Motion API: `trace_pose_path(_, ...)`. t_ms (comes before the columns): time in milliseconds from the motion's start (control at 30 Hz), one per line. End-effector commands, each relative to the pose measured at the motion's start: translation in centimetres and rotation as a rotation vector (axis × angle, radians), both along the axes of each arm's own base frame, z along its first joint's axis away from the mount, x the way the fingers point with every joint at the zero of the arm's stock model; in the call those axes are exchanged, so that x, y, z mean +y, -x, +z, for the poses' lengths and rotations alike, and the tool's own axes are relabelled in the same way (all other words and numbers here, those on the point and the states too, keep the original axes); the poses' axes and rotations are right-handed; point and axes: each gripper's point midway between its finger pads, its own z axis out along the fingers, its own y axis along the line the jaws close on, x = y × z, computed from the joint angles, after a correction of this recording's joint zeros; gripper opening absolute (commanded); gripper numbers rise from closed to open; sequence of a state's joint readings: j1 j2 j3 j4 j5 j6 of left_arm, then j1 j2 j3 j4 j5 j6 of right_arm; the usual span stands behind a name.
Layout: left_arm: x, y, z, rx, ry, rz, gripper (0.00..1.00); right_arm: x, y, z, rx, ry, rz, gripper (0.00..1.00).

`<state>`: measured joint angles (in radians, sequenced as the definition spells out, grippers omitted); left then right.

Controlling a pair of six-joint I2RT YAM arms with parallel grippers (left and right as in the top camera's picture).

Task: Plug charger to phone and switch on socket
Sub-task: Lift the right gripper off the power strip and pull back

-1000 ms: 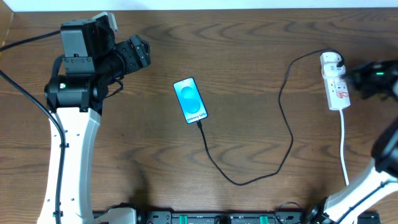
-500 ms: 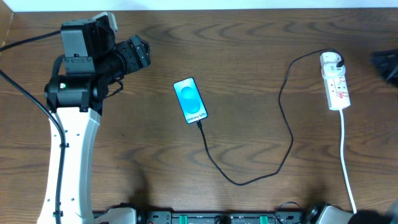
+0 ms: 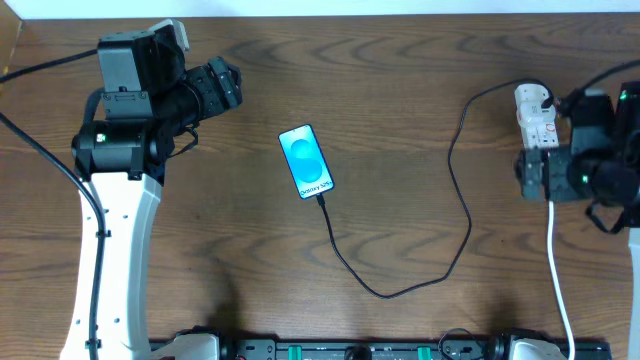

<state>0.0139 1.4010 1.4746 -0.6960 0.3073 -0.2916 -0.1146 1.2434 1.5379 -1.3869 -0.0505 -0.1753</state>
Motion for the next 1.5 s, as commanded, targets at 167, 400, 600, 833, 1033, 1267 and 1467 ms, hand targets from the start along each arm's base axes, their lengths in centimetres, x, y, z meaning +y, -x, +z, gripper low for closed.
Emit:
trace_pose_path(167,0.3,0.0,0.5,-0.013,-0.010,0.012,0.85,-2.6,2.7,-0.8,0.119,0.154,-0.048,0.99)
trace_pose_path(400,0.3,0.0,0.5,-0.013,-0.010,0.012,0.85,-2.6,2.7,-0.8,0.119,0.154,-0.048,0.99)
trace_pose_path(600,0.3,0.0,0.5,-0.013,-0.010,0.012,0.85,-2.6,2.7,-0.8,0.119,0.154,-0.048,0.99)
trace_pose_path(833,0.2,0.0,0.3,-0.009,-0.010,0.009,0.85,-2.6,2.7,-0.8,0.119,0.154,-0.048,0.99)
trace_pose_path(1033,0.2,-0.2,0.0,-0.001,-0.010,0.009,0.85,-2.6,2.7,-0.8,0.119,0.154,-0.048,0.99)
trace_pose_path(1267,0.2,-0.2,0.0,-0.001,-0.010,0.009,0.85,-2.6,2.7,-0.8,0.119,0.154,-0.048,0.99)
trace_pose_path(1467,0.2,-0.2,0.0,-0.001,-0.010,0.009,0.85,-2.6,2.7,-0.8,0.120,0.154,-0.048,0.99)
